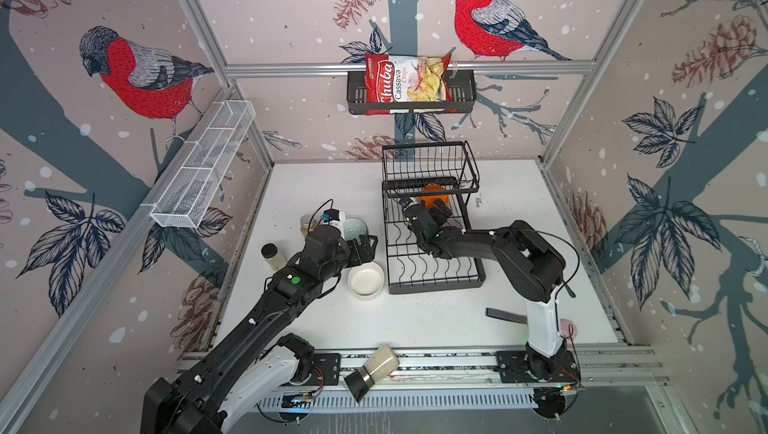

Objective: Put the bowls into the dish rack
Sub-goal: 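Push the orange bowl deeper into the lower rack tier with the right gripper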

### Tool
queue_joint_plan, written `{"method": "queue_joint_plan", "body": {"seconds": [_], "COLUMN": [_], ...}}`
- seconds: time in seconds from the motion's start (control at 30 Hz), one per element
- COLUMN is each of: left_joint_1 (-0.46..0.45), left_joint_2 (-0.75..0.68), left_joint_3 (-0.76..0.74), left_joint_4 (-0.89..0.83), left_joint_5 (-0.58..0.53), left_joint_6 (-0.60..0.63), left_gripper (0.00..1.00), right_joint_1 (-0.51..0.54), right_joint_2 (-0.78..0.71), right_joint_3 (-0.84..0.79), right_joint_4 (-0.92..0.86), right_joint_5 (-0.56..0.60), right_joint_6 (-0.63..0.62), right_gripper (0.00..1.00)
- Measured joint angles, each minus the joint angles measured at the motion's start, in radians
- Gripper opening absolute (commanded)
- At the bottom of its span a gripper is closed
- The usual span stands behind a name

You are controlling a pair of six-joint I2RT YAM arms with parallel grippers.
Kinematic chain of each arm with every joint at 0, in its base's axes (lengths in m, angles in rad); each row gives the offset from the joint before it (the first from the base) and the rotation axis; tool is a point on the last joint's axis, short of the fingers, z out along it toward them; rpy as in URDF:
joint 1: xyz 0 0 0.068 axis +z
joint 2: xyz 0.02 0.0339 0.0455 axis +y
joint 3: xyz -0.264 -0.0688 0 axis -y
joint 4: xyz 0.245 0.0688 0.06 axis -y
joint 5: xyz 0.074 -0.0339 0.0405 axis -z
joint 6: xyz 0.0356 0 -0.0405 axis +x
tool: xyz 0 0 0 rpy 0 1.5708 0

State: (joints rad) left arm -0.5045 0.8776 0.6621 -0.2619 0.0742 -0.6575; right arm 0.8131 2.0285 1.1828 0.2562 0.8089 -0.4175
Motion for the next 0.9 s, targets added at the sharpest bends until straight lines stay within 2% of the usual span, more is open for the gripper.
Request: {"method": "queue_joint_plan", "body": {"seconds": [0.67, 0.9], "left_joint_1": [0.000, 0.000], "left_joint_2": [-0.008, -0.009], "left_joint_3": [0.000, 0.000], "left_joint_4": [-0.012, -0.013], "left_joint_5": [0.000, -0.006], "left_joint_6": [-0.001, -0.001], "left_gripper": [0.95, 0.95], "right_joint_1": [-0.050, -0.004], "right_joint_2": [0.005, -0.028], "right_joint_3": [0.006, 0.000], "right_joint_4": [0.042, 0.017], "right_joint_5": [0.046, 0.019], "right_joint_6": [0.027, 0.034], "right_gripper": [0.99, 1.00]}}
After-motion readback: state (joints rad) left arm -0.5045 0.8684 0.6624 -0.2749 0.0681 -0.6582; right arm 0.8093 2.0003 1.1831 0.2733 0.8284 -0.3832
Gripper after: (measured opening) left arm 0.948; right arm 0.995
